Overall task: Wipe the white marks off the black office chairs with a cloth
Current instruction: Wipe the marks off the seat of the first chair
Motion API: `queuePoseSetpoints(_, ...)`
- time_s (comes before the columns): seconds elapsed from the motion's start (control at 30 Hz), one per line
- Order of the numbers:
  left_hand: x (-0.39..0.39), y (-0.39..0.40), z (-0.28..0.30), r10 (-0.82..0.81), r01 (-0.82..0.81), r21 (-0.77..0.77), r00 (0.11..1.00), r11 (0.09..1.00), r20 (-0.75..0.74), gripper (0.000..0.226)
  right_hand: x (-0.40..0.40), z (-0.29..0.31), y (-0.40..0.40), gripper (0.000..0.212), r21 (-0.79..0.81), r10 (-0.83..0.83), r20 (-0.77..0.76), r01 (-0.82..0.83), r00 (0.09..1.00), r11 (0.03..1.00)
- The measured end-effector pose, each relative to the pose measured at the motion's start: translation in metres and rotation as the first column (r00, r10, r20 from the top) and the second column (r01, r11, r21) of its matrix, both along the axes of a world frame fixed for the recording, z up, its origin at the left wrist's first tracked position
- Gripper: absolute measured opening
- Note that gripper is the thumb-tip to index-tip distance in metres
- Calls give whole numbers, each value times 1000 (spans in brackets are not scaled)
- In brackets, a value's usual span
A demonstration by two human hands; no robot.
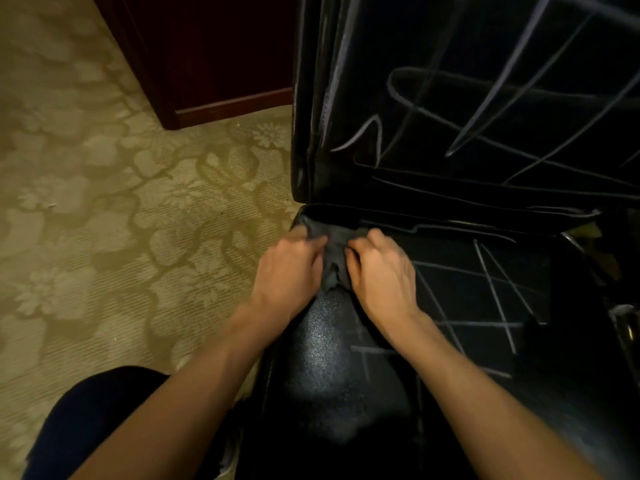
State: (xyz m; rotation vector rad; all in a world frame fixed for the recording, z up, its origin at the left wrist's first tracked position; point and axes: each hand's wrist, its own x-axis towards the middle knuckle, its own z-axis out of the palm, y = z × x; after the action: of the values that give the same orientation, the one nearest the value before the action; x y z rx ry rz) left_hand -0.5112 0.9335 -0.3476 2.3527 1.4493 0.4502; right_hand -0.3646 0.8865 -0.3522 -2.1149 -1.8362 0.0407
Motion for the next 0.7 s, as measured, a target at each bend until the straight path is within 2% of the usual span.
queuePoseSetpoints(0.1, -19, -54, 0, -96, 95, 37, 995, 995, 29, 29, -6, 3, -58, 10, 46, 44, -43, -42, 998, 998)
queuePoseSetpoints(0.23, -30, -100, 2, -134, 135, -13, 990, 991, 52, 39, -12, 8, -112, 22, 13, 74, -55, -73, 996, 997)
queuePoseSetpoints(0.3, -17, -84, 1, -106, 105, 26, 994, 994, 41, 32, -3, 8, -96, 17, 36, 121, -5, -121, 993, 992)
queuePoseSetpoints(0.37, 7, -48, 0, -74, 74, 80, 997, 994, 3, 23, 13, 8, -54, 7, 24, 100, 71, -102, 992, 994)
queuePoseSetpoints(0.43, 37, -6, 1, -13, 17, 98, 999, 995, -47, 26, 33, 8, -3, 15, -23, 29, 117, -26, 993, 999)
queuePoseSetpoints(0.5, 62, 25, 4, 26, -24, 34, 996, 999, -84, 30, 47, 7, 31, 23, -72, -18, 116, 26, 993, 997)
queuePoseSetpoints(0.6, 70, 26, 6, 52, -52, 3, 993, 999, -110, 30, 44, 4, 26, 22, -74, -50, 119, 59, 992, 996)
queuePoseSetpoints(0.7, 47, -16, 3, -39, 44, 46, 994, 998, -98, 26, 34, 2, -20, 22, -59, -31, 48, 34, 998, 998)
